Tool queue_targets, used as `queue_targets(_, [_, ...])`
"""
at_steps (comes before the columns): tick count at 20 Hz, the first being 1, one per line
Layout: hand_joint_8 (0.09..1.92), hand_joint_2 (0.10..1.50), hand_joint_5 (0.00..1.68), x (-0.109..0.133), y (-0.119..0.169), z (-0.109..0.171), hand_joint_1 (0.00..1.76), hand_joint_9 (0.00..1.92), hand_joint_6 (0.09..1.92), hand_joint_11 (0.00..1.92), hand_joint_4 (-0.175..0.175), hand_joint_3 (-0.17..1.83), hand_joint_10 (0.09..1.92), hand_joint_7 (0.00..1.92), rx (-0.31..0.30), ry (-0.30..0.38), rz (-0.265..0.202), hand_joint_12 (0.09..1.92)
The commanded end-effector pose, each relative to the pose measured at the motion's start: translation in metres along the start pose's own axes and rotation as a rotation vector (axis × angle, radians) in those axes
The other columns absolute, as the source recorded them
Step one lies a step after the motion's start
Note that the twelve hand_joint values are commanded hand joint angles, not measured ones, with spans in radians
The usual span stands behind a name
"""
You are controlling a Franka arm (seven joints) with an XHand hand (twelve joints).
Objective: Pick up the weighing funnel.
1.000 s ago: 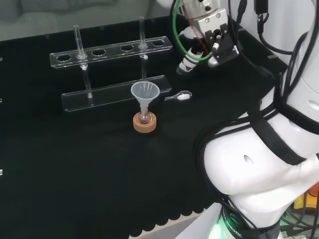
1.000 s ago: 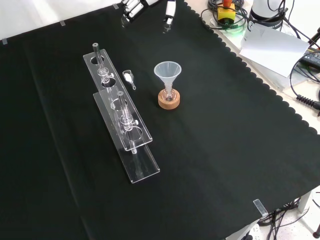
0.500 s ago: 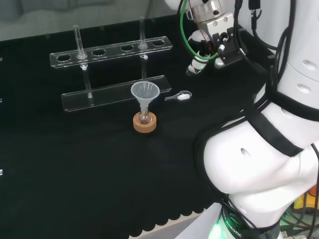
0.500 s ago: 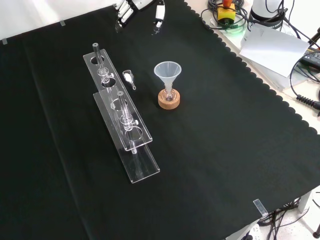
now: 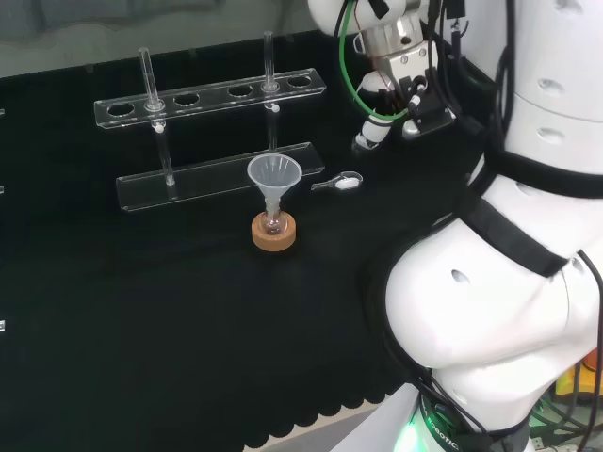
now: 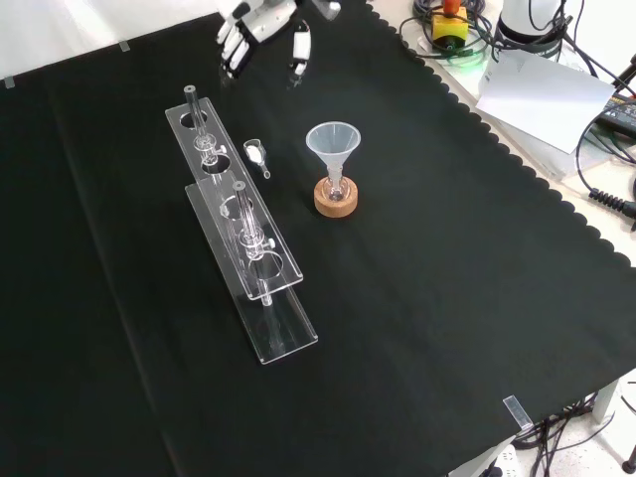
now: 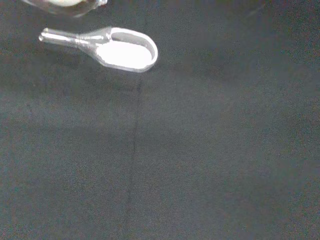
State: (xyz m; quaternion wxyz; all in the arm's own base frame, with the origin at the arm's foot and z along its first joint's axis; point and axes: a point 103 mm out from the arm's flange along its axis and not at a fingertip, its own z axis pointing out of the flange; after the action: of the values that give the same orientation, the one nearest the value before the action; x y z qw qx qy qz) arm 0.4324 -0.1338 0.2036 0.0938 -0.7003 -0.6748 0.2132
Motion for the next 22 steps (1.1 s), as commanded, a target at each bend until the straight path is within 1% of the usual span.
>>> queue_targets(1, [0.67, 0.67, 0.49, 0.008, 0.052, 0.031, 0.76, 0.59, 0.09, 0.4, -0.038, 0.48, 0.6, 0.34, 0.018, 0.036, -0.034, 1.35])
queue_targets(8, [0.67, 0.66, 0.51, 0.012, 0.071, 0.053, 0.78, 0.59, 0.09, 0.4, -0.038, 0.49, 0.6, 0.34, 0.055, 0.047, -0.042, 1.35])
queue_targets(13, [0.67, 0.66, 0.52, 0.017, 0.08, 0.063, 0.79, 0.59, 0.09, 0.41, -0.038, 0.5, 0.59, 0.34, 0.056, 0.048, -0.055, 1.34])
queue_targets(22, [0.68, 0.65, 0.57, 0.025, 0.081, 0.077, 0.8, 0.61, 0.09, 0.42, -0.034, 0.51, 0.59, 0.35, 0.066, 0.046, -0.066, 1.34])
